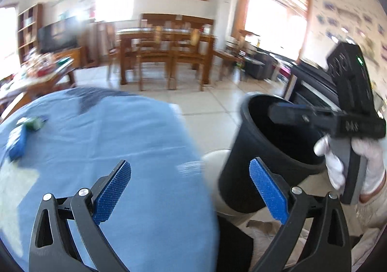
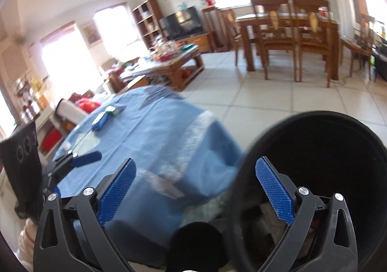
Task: Collect trash
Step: 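Move both tools back over the table, then grasp the blue wet-wipe pack with left tool while right tool grasps green gum box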
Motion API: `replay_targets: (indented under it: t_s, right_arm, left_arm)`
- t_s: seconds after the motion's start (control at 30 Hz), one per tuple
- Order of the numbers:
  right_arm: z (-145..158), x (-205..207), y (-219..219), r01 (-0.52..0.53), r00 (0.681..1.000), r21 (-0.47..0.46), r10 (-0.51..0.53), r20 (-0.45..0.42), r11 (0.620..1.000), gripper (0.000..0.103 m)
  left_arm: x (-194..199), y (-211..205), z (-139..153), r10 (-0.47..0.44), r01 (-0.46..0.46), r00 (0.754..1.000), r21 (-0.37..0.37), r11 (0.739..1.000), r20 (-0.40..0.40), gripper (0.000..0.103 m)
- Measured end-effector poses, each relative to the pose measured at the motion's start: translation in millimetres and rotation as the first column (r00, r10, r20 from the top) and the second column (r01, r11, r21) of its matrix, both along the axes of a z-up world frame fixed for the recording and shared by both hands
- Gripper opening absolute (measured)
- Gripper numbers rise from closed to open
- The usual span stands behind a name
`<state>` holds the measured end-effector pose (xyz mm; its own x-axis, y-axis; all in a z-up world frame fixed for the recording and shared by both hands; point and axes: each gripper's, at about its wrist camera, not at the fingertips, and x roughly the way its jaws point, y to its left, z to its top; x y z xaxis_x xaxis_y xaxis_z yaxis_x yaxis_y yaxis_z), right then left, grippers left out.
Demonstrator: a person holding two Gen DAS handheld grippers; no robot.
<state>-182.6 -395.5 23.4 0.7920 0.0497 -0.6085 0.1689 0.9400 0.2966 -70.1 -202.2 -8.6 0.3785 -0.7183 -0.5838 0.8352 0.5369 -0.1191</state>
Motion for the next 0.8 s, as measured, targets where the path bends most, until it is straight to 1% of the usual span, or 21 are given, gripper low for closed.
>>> replay_targets:
  t_s: [0.03, 0.07, 0.1, 0.2, 0.27, 0.37, 0.4, 0.47, 0.53, 0.57, 0.6, 0.67, 0.73, 0.8]
  right_arm:
    - [0.3, 10.0, 9.3, -0.024, 1.000, -0.001, 0.024, -0.004, 1.000, 0.098]
    - [0.4, 16.4, 16.5, -0.044, 0.999, -0.002, 0.043, -0.008, 0.999, 0.098]
    - [0.5, 28.5, 27.4, -0.075, 0.997, -0.001, 0.075, -0.016, 0.997, 0.098]
    - [-0.3, 57.9, 56.0, -0.156, 0.987, -0.017, 0.155, -0.043, 0.988, 0.098]
    - [-1.9, 72.6, 72.6, -0.198, 0.979, -0.036, 0.196, -0.058, 0.980, 0.098]
    - [-3.7, 104.0, 98.2, -0.270, 0.961, -0.052, 0.265, -0.077, 0.962, 0.098]
    - [-4.0, 115.6, 107.3, -0.290, 0.956, -0.063, 0.285, -0.076, 0.955, 0.098]
    - [-3.2, 132.4, 120.7, -0.323, 0.946, -0.089, 0.318, -0.066, 0.942, 0.098]
    - [-2.2, 151.4, 135.8, -0.349, 0.937, -0.133, 0.344, -0.058, 0.928, 0.097]
    - [-2.2, 161.1, 141.9, -0.362, 0.932, -0.145, 0.356, -0.062, 0.921, 0.097]
    - [-2.6, 169.7, 146.3, -0.372, 0.928, -0.148, 0.366, -0.065, 0.916, 0.097]
    - [-3.3, 191.0, 154.5, -0.397, 0.918, -0.149, 0.390, -0.074, 0.906, 0.097]
    - [-4.3, 206.1, 157.3, -0.416, 0.910, -0.157, 0.408, -0.077, 0.896, 0.097]
    - [-4.5, 221.1, 164.1, -0.434, 0.901, -0.160, 0.427, -0.076, 0.887, 0.097]
  left_arm:
    - [7.3, 8.9, 1.1, 0.030, -0.030, 1.000, -0.006, 1.000, -0.010, 0.098]
    - [16.1, 19.3, 2.2, 0.063, -0.064, 0.997, -0.015, 0.998, -0.038, 0.098]
    - [28.1, 32.4, 3.3, 0.105, -0.107, 0.992, -0.031, 0.994, -0.072, 0.098]
    - [54.5, 61.7, 8.1, 0.214, -0.221, 0.970, -0.050, 0.974, -0.113, 0.098]
    - [76.0, 82.5, 11.4, 0.302, -0.310, 0.944, -0.043, 0.950, -0.135, 0.098]
    - [111.3, 104.2, 13.8, 0.393, -0.398, 0.904, 0.002, 0.917, -0.169, 0.098]
    - [120.4, 110.3, 12.5, 0.414, -0.420, 0.893, 0.008, 0.908, -0.177, 0.098]
    - [143.6, 117.9, 9.7, 0.467, -0.468, 0.862, 0.044, 0.883, -0.195, 0.098]
    - [171.9, 124.4, 2.4, 0.526, -0.516, 0.821, 0.106, 0.850, -0.224, 0.098]
    - [183.6, 125.9, -1.3, 0.544, -0.530, 0.804, 0.128, 0.839, -0.238, 0.098]
    - [193.6, 127.3, -3.4, 0.552, -0.534, 0.796, 0.138, 0.834, -0.251, 0.098]
    - [207.8, 130.6, -5.8, 0.558, -0.537, 0.789, 0.151, 0.830, -0.256, 0.098]
    - [219.0, 131.0, -11.0, 0.574, -0.541, 0.786, 0.194, 0.818, -0.229, 0.098]
    - [227.5, 132.9, -16.9, 0.577, -0.535, 0.788, 0.222, 0.815, -0.216, 0.098]
